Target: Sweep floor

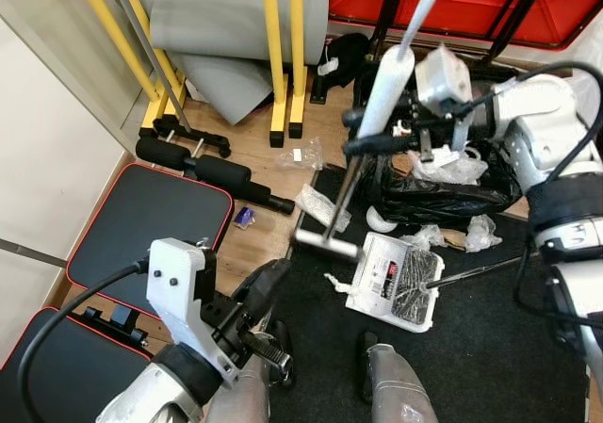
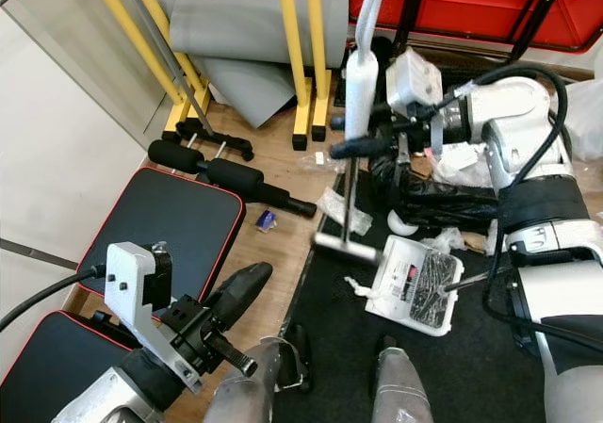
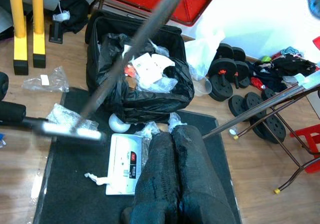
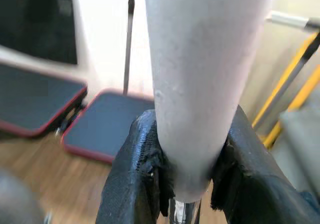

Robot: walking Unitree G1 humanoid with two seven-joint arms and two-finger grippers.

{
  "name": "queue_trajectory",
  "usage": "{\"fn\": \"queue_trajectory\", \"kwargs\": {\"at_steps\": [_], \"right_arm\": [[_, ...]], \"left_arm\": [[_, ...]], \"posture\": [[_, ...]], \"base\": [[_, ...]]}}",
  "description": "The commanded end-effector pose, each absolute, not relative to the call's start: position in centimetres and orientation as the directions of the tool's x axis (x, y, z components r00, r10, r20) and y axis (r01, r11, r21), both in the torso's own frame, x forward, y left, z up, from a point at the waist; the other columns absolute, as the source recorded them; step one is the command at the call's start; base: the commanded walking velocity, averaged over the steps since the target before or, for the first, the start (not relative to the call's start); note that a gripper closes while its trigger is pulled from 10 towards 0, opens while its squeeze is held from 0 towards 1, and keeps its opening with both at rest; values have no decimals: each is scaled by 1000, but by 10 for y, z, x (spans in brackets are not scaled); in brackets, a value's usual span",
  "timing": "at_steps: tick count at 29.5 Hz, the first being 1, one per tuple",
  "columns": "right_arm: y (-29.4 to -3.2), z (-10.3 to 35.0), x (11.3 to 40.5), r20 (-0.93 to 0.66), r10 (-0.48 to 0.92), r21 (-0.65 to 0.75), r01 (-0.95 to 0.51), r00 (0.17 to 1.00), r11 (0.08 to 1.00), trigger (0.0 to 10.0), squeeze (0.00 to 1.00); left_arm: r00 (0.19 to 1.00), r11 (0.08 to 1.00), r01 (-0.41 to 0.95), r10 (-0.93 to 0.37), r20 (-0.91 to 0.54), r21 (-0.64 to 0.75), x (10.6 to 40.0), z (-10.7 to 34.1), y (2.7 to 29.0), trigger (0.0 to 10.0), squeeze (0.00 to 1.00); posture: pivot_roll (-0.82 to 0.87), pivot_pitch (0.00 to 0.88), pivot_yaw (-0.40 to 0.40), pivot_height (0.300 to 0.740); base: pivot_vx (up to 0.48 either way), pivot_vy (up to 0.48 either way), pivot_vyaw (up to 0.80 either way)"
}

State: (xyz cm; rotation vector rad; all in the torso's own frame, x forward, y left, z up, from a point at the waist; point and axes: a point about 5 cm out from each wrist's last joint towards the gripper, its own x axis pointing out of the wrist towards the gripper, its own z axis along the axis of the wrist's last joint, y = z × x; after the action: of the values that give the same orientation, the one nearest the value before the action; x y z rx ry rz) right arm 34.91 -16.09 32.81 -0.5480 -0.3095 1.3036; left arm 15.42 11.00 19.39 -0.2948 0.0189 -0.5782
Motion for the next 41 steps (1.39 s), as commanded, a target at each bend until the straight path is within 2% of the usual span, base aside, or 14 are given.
{"fn": "queue_trajectory", "kwargs": {"at_steps": [1, 4, 6, 7, 9, 10, 13, 15, 19, 20, 23, 26, 33, 41], "right_arm": [[-154, 339, 343, 1, 979, -528, -832, 203, 173, 10000, 0], [-148, 337, 345, 71, 972, -448, -863, 225, 232, 10000, 0], [-142, 331, 350, 111, 947, -364, -875, 300, 320, 10000, 0], [-142, 331, 350, 111, 947, -364, -875, 300, 320, 10000, 0], [-141, 330, 353, 127, 927, -326, -867, 354, 376, 10000, 0], [-142, 330, 356, 131, 903, -291, -855, 409, 429, 10000, 0], [-143, 329, 357, 129, 882, -277, -838, 453, 470, 10000, 0], [-140, 318, 358, 100, 840, -226, -810, 533, 541, 10000, 0], [-135, 309, 357, 94, 815, -208, -789, 572, 578, 10000, 0], [-129, 304, 358, 121, 777, -184, -755, 618, 629, 10000, 0], [-125, 301, 357, 137, 743, -156, -726, 655, 669, 10000, 0], [-100, 294, 347, 287, 619, 18, -650, 731, 759, 10000, 0], [-85, 290, 336, 320, 591, 115, -649, 741, 752, 10000, 0], [-75, 279, 332, 336, 533, 157, -604, 777, 781, 10000, 0]], "left_arm": [[849, 806, 515, -526, 46, -290, 153, 190, 111, 10000, 0], [849, 806, 515, -526, 47, -290, 154, 190, 111, 10000, 0], [849, 806, 516, -526, 48, -292, 155, 189, 110, 10000, 0], [849, 806, 516, -526, 48, -292, 155, 189, 110, 10000, 0], [849, 805, 516, -526, 48, -293, 155, 189, 110, 10000, 0], [848, 804, 516, -527, 48, -294, 156, 189, 110, 10000, 0], [848, 804, 517, -528, 48, -294, 157, 188, 110, 10000, 0], [847, 803, 518, -529, 49, -295, 159, 186, 110, 10000, 0], [847, 803, 518, -529, 50, -295, 160, 185, 109, 10000, 0], [848, 804, 517, -527, 53, -293, 161, 185, 109, 10000, 0], [849, 805, 517, -525, 54, -292, 162, 185, 108, 10000, 0], [856, 813, 508, -513, 62, -284, 166, 184, 107, 10000, 0], [857, 815, 507, -511, 66, -280, 168, 183, 107, 10000, 0], [862, 821, 501, -502, 73, -272, 171, 182, 108, 10000, 0]], "posture": [[44, 332, 51, 740], [41, 329, 48, 740], [33, 324, 46, 740], [33, 324, 46, 740], [28, 321, 44, 740], [23, 315, 41, 740], [20, 313, 40, 740], [5, 297, 25, 740], [-3, 289, 15, 740], [-7, 285, 8, 740], [-9, 281, 4, 740], [-13, 272, -6, 740], [-18, 268, -6, 740], [-27, 260, 0, 740]], "base": [[0, 0, 0], [0, 0, 0], [0, 0, 0], [0, 0, 0], [0, 0, 0], [0, 0, 0], [0, 0, 0], [0, 0, 0], [0, 0, 0], [0, 0, -800], [0, 0, -800], [0, 0, -800], [0, 0, -800], [0, 0, -800]]}}
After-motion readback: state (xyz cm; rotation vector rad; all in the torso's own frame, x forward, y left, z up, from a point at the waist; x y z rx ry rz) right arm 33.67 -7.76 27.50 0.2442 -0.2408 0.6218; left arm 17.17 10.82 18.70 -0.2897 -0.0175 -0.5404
